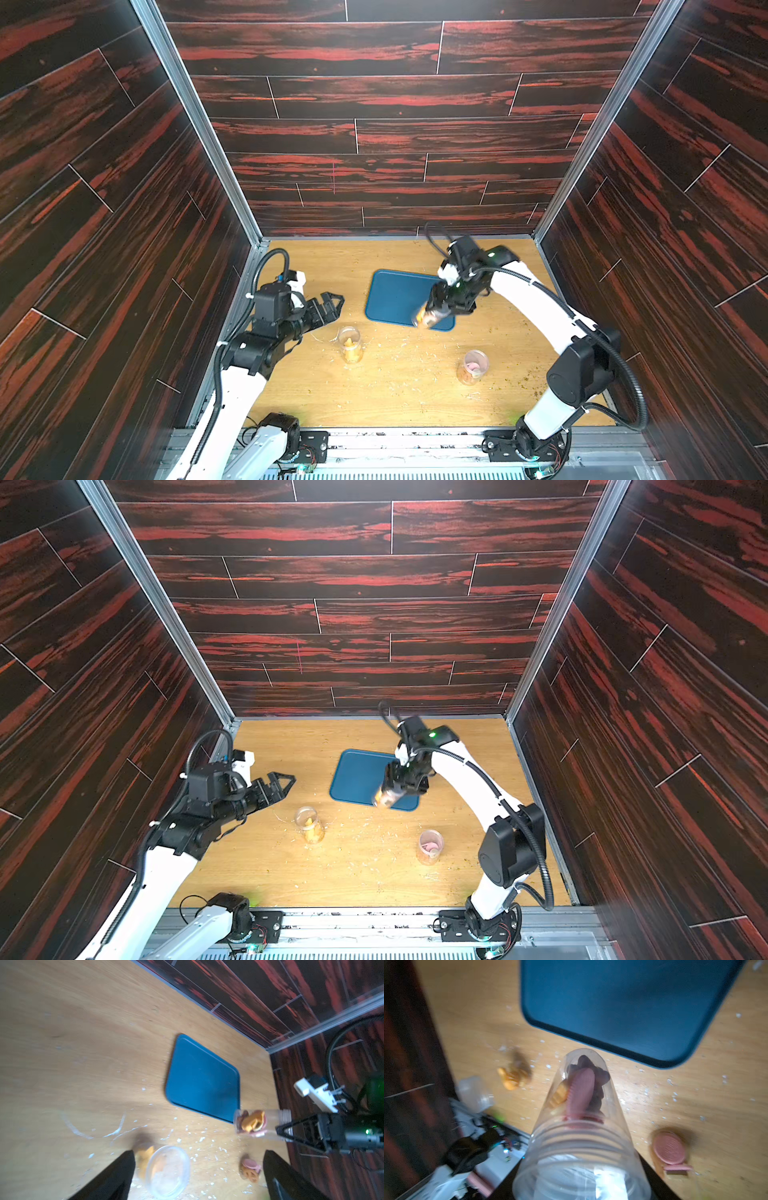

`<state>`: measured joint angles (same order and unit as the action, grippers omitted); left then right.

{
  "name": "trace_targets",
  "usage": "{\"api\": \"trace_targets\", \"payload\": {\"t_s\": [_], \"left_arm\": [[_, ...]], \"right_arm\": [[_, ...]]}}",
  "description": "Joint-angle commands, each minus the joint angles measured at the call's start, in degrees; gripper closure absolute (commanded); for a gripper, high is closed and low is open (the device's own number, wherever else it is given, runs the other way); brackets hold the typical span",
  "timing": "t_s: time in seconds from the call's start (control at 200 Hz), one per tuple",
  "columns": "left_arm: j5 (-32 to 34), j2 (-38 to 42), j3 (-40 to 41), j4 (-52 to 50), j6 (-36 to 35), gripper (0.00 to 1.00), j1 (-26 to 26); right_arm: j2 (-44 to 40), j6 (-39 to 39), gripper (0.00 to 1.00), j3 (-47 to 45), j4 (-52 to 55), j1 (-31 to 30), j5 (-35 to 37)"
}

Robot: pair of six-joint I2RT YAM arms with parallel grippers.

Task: Pour the cookies out of the jar
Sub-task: Pick up the jar from the center of the board.

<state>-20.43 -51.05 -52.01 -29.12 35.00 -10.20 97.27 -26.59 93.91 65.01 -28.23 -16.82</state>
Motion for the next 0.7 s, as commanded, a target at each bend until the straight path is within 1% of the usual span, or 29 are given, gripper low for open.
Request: {"api": "trace_targets", "payload": {"t_s": [0.0, 0.105, 0.2, 0.431, 0.561, 0.696], "left_arm": [[-4.3, -0.5, -1.4, 3.8, -1.5, 0.0, -0.1], [-4.5, -1.4, -2.3, 3.2, -2.1, 0.0, -0.5], [-6.7, -1.9, -1.8, 6.2, -1.0, 0.0, -1.4], [-6.6, -3.1, -2.1, 6.0, -4.2, 0.0, -2.4], [-6.5, -3.6, -2.7, 4.5, -9.1, 0.0, -3.6], [-4.1, -4.9, -5.0, -0.3, -15.8, 0.0, -5.6]], "right_arm": [[-1.9, -2.0, 0.33, 2.7, -0.5, 0.8, -8.5], [-1.6, -2.6, 0.33, 4.6, -0.8, 1.5, -10.7], [-1.7, -3.3, 0.33, 5.6, -1.7, 1.8, -12.2], [-0.6, -2.5, 0.33, 6.0, -1.3, 2.5, -12.9], [-0.7, -2.3, 0.33, 5.9, -1.2, 2.7, -13.1], [-0.9, -2.6, 0.33, 5.7, -1.6, 2.8, -13.3]]}}
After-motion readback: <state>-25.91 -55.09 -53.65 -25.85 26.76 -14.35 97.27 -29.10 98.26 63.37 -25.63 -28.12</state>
